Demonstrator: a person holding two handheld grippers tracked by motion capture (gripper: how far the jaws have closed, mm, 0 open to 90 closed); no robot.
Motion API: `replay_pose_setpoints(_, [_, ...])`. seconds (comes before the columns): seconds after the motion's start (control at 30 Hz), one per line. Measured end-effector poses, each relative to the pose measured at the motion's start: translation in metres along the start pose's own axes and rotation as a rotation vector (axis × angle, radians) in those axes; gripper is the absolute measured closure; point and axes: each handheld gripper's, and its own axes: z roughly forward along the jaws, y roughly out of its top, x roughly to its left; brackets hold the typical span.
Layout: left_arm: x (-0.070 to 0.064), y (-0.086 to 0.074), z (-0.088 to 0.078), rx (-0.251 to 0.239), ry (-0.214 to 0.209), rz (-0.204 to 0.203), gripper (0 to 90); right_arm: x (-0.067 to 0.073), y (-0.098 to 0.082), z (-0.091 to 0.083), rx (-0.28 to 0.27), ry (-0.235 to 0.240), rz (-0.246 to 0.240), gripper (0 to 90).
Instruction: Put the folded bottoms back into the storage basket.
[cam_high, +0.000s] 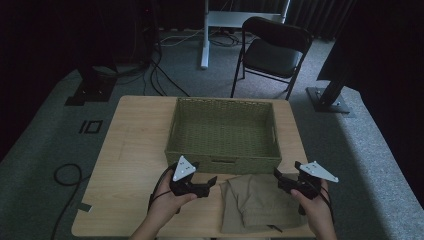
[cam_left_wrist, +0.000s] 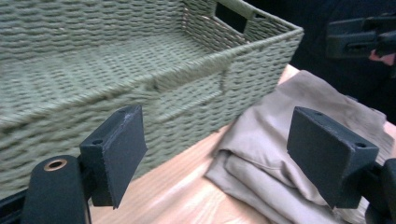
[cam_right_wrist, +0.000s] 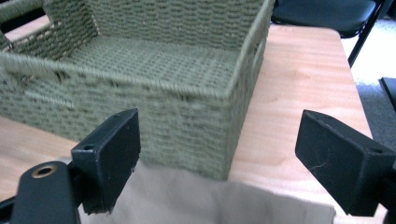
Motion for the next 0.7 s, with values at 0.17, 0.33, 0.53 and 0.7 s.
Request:
replay_pose_setpoints(0.17, [-0.009, -0.007, 0.006, 0.012, -0.019, -0.001, 20.2, -0.005, -0.015, -0.001, 0.018, 0.006, -0.004, 13.8])
replay_pose_setpoints(0.33, [-0.015, -0.015, 0.013, 0.035, -0.035, -0.007, 20.2, -0.010, -0.029, -0.002, 0.048, 0.007, 0.008, 13.7])
replay_pose_setpoints(0.53, [-0.021, -0.026, 0.023, 0.072, -0.068, -0.024, 20.2, -0.019, -0.042, -0.003, 0.067, -0.014, 0.035, 13.7])
replay_pose_setpoints(0.7, [-0.029, -0.034, 0.031, 0.099, -0.089, -0.021, 20.1, -0.027, -0.053, -0.004, 0.088, -0.026, 0.051, 13.8])
